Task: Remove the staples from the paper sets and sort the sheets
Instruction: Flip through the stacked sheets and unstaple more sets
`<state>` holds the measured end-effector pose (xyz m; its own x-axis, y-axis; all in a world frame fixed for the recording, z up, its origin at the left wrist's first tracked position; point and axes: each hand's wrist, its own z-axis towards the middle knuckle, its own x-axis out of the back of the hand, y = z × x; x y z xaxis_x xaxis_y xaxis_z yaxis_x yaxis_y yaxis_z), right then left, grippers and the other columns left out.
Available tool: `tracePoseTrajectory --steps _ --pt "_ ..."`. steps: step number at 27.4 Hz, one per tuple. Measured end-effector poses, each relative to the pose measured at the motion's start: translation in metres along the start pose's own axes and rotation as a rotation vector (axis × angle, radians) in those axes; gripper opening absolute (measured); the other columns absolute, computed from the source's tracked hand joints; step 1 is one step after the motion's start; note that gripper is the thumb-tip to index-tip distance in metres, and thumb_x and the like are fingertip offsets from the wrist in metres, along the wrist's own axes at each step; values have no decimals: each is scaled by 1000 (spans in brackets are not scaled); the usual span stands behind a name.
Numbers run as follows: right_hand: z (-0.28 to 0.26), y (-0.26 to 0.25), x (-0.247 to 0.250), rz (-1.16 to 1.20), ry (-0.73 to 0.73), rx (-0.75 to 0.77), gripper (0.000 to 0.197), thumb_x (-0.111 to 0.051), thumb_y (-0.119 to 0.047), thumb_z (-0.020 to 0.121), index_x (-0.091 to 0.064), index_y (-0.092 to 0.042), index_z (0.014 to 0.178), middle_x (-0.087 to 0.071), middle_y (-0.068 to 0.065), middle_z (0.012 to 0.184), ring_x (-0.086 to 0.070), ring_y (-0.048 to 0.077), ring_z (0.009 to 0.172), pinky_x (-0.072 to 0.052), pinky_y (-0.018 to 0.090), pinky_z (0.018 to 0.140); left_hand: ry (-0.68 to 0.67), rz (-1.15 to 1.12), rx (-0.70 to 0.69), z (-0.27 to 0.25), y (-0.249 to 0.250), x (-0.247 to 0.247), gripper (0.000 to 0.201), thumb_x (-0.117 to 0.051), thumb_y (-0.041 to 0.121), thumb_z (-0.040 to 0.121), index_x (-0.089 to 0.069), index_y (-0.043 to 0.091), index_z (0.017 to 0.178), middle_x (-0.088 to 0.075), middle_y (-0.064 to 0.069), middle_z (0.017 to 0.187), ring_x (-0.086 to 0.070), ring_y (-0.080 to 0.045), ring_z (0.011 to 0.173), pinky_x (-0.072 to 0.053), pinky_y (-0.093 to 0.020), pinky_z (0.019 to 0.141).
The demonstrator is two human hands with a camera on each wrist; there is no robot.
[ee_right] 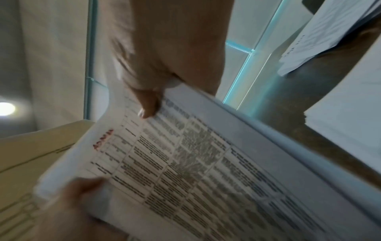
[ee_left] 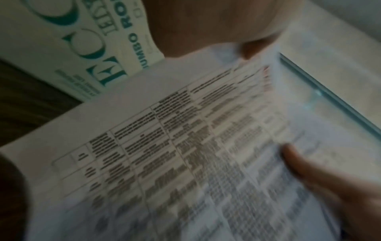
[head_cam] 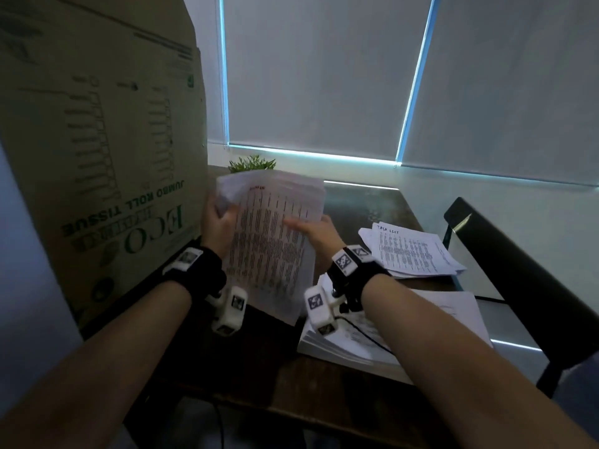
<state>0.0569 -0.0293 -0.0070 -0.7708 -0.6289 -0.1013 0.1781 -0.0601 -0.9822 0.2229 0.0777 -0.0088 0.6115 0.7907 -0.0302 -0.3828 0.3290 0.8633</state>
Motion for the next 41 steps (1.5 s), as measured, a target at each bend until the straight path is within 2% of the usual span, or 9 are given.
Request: tracePoseTrajectory --steps 4,8,12,18,22,25,31,36,41 --pt "23 -15 2 144 385 45 33 -82 -19 77 -67 -3 101 -72 15 100 -71 34 91 -57 52 86 199 88 278 6 -4 11 36 -66 27 78 -50 11 106 -58 -2 104 -55 -21 93 -48 -35 86" --pt "23 -7 11 543 225 -129 34 -70 -20 88 -62 -3 116 -71 18 114 -66 38 105 -51 56 93 -196 -336 643 -7 -8 16 32 -58 37 92 -63 11 110 -68 -7 107 -68 -18 89 -48 -33 84" --pt "24 5 38 357 32 -148 31 -58 2 91 -59 3 122 -65 20 118 -61 35 105 -46 52 104 84 -180 444 2 -1 45 15 -53 11 96 -63 5 106 -67 -12 106 -70 -19 84 -52 -35 77" --pt "22 28 43 -110 -126 -177 41 -69 3 84 -59 -5 123 -67 13 120 -64 32 110 -56 48 85 -1 6 143 -3 3 70 19 -59 11 90 -65 23 103 -69 1 100 -67 -16 87 -54 -28 70" --pt "22 55 27 -92 -248 -41 61 -77 4 77 -55 -4 133 -65 14 125 -62 31 117 -56 37 90 119 -83 379 -20 -41 82 9 -51 21 82 -49 15 75 -47 -4 72 -46 -23 76 -38 -31 64" --pt "16 63 8 -104 -133 -14 49 -73 6 79 -60 -1 125 -68 13 114 -64 29 109 -57 27 83 203 -77 424 -34 -52 73 26 -50 22 74 -54 3 91 -46 -4 78 -47 -23 76 -37 -32 65" --pt "37 44 23 44 -65 -62 41 -84 -8 67 -68 -9 105 -71 19 107 -66 39 106 -52 55 96 214 -91 264 -10 -37 82 23 -47 12 75 -52 13 97 -52 -1 76 -50 -21 71 -40 -28 62" --pt "21 55 7 24 -226 -95 41 -74 -6 82 -61 1 120 -69 18 113 -64 39 108 -54 49 92 96 -51 319 -36 -36 65 22 -42 0 78 -36 18 68 -35 2 61 -34 -23 60 -24 -32 61" --pt "34 41 9 15 -115 0 24 -75 -4 82 -69 -5 105 -74 13 102 -70 26 91 -55 46 88 189 -135 362 -14 -21 73 8 -48 12 79 -50 16 86 -47 -1 74 -47 -21 69 -38 -28 65"
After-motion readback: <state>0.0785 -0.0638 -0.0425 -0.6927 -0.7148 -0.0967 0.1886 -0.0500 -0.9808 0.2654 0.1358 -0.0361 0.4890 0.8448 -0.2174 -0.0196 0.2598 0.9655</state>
